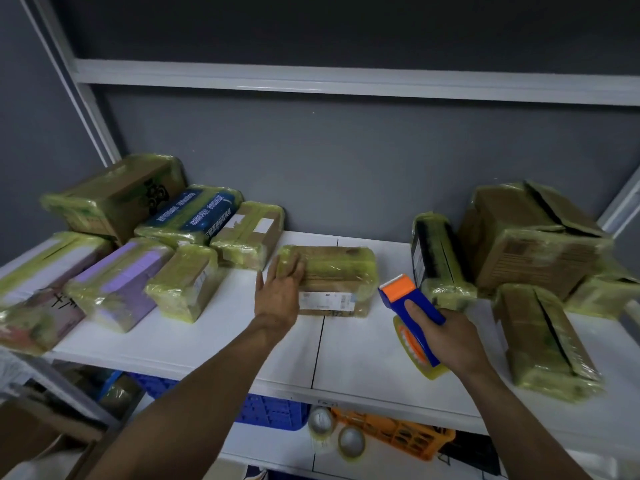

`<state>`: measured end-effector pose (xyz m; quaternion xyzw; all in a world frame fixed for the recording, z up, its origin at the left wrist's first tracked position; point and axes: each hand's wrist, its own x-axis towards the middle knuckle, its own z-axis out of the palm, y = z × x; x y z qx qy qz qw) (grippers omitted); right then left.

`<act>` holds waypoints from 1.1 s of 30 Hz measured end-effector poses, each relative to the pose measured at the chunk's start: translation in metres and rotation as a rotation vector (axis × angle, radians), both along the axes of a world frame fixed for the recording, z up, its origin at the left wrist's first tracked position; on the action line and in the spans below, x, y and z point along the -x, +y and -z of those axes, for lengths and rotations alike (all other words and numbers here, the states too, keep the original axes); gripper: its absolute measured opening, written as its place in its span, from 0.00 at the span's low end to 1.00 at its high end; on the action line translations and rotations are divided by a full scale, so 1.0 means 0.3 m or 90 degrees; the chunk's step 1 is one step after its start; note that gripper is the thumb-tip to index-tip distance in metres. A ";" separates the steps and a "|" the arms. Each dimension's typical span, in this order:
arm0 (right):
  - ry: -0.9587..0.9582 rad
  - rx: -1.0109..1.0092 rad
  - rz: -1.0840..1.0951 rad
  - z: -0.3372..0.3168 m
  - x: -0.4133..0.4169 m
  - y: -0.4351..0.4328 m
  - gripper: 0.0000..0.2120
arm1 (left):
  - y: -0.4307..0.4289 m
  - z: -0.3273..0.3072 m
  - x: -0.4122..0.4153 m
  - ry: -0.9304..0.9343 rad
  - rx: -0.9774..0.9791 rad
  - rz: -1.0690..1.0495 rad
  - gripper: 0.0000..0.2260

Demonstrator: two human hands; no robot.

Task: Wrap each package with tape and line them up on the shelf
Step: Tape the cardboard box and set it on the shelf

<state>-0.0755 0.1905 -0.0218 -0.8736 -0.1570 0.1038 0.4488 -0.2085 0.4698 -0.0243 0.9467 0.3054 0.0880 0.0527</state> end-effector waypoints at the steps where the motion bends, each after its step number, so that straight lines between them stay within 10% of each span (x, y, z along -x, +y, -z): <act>1: -0.002 -0.016 0.003 -0.006 0.005 0.005 0.30 | 0.019 -0.006 0.001 -0.003 -0.004 -0.009 0.38; 14: 0.005 -0.067 0.000 -0.008 -0.009 0.012 0.29 | -0.278 0.030 -0.136 -0.176 0.049 0.004 0.33; 19: 0.018 -0.061 0.000 -0.004 -0.012 -0.004 0.31 | -0.289 0.051 -0.146 -0.240 0.110 0.019 0.17; 33: 0.019 -0.072 -0.124 -0.063 0.035 0.000 0.29 | -0.160 0.074 0.034 -0.262 0.308 0.242 0.26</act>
